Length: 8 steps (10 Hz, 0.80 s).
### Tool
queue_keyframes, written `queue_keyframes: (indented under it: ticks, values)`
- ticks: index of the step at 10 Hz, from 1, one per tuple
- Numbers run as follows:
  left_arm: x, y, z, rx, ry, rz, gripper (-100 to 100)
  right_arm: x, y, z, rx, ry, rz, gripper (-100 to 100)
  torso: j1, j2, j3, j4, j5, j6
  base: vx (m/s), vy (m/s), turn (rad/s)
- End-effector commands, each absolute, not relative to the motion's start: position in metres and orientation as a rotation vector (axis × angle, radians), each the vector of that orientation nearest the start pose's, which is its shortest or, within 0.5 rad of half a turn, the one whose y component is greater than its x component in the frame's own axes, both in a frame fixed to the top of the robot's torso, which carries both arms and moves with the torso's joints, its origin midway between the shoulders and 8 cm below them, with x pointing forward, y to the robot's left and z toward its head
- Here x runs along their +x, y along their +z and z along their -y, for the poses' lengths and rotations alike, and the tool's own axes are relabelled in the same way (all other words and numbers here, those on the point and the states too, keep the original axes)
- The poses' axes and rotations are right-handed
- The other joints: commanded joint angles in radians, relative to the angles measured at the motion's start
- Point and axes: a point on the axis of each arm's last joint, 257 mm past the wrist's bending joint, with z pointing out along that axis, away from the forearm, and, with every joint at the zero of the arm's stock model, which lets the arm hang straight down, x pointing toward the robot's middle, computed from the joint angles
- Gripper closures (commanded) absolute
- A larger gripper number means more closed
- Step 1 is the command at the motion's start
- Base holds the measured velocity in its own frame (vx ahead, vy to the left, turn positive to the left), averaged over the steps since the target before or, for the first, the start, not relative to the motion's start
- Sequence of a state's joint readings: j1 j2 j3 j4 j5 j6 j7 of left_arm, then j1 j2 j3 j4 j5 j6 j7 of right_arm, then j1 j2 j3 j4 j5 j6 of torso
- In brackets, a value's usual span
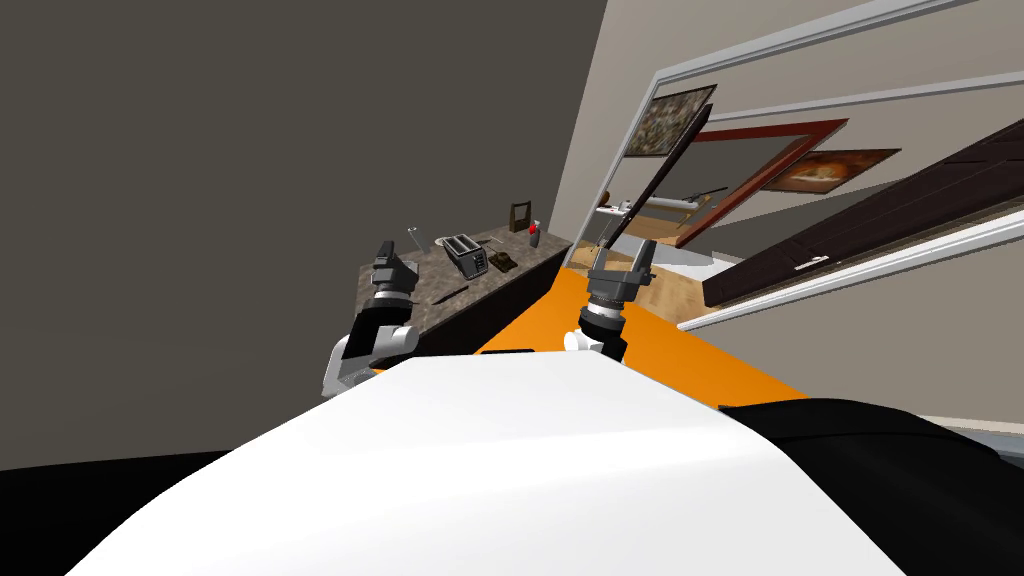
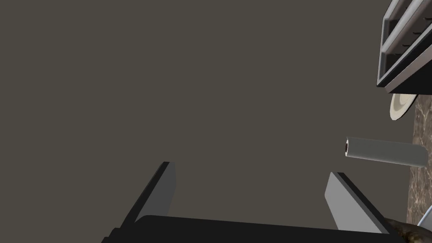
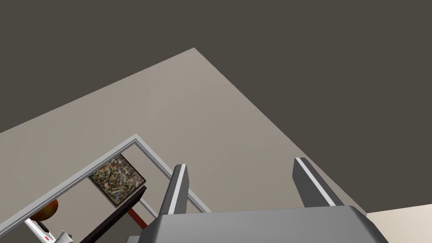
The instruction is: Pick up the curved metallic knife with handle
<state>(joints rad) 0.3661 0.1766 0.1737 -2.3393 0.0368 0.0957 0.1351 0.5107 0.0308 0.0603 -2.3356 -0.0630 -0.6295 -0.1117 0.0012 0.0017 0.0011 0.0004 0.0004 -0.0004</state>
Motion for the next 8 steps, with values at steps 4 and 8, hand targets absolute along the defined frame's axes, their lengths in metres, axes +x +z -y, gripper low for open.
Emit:
queue_keyframes:
  ticks: [4,8]
  values:
    - [0.420,-0.030,-0.353,-1.035,-1.121,-0.942,-100,0.308,0.067,0.269,0.616,1.534,-0.390,0,0.000,0.000,0.000,0.000,0.000,0.000,-0.024,0.005,-0.063]
    - [0.426,-0.047,-0.375,-1.137,-1.073,-0.964,-100,0.308,0.067,0.269,0.616,1.534,-0.390,0,0.000,-0.001,-0.001,0.000,0.000,0.000,-0.022,0.004,-0.098]
